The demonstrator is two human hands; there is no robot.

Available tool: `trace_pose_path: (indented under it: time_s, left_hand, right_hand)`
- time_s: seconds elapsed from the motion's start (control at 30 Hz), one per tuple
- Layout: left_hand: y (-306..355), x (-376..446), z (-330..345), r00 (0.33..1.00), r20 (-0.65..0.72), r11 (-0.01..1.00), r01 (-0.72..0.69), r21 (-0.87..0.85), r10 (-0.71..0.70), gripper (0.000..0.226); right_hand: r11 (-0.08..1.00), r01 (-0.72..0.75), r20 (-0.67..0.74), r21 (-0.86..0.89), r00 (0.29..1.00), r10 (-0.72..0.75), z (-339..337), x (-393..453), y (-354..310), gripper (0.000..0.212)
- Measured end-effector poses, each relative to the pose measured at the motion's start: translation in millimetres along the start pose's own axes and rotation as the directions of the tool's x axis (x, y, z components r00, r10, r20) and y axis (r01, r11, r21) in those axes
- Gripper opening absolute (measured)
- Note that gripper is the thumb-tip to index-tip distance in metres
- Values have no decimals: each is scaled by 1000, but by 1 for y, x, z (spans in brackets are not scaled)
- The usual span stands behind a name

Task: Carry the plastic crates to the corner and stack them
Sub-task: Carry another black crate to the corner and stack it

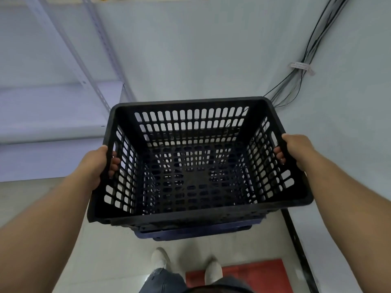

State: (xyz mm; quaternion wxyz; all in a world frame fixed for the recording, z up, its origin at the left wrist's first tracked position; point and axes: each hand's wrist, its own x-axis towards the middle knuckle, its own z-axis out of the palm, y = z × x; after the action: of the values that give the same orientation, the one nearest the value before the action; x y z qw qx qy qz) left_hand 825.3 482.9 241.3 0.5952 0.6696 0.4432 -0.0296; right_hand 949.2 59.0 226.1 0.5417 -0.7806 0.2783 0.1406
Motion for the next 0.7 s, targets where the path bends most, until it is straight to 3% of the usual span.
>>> trace_pose_path:
  time_s: [0.7]
  left_hand:
    - [0,-9,2,1000,-18,1000,16,18,-16,33]
  right_hand:
    - [999,20,-26,-31,999,-21,-2,-2,-7,29]
